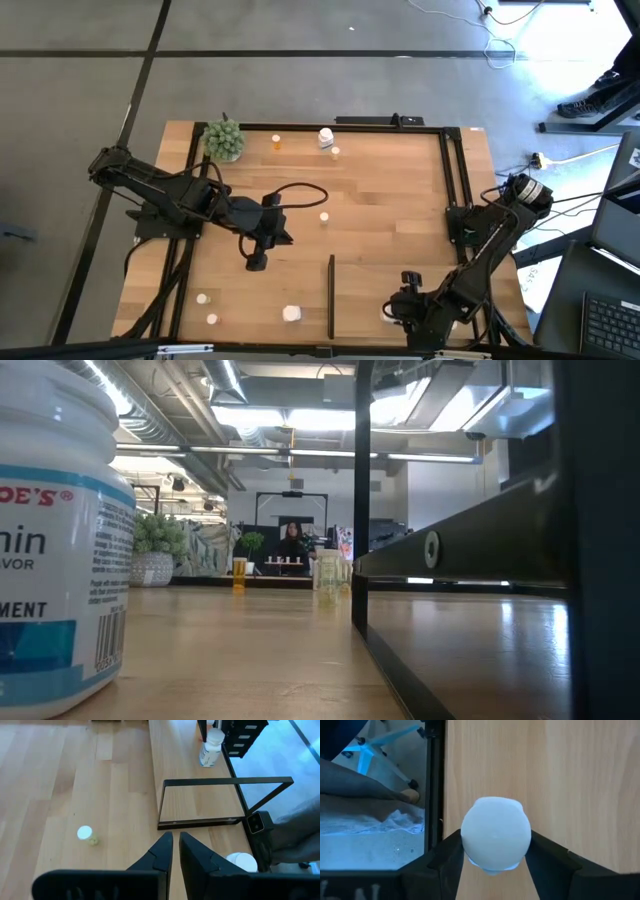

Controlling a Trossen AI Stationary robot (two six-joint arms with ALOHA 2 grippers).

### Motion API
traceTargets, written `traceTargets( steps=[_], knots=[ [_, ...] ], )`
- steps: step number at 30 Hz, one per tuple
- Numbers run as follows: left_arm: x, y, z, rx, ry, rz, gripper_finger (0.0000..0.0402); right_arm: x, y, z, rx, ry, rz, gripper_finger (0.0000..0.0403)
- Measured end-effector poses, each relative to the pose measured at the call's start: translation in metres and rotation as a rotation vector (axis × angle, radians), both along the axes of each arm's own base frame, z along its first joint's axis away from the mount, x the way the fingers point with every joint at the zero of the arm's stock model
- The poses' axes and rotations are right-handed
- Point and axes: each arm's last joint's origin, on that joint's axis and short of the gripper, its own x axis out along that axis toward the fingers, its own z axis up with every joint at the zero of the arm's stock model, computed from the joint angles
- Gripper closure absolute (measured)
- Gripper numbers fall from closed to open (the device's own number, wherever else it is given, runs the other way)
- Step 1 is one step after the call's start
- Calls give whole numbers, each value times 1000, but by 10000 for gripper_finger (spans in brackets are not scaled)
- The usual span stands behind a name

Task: Pick and place medicine bottles onto shelf by color
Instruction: Put the middle supplement bottle on the shelf

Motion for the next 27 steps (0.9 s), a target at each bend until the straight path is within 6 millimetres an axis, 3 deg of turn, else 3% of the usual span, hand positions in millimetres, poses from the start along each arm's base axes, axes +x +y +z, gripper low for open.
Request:
traceTargets(
  steps=[8, 27],
  knots=[
    [0, 0, 0, 0, 0, 0, 374, -2, 0, -3, 12, 48, 18, 163],
    [0, 0, 0, 0, 0, 0, 374, -2, 1, -2, 33, 55, 28, 160]
  ],
)
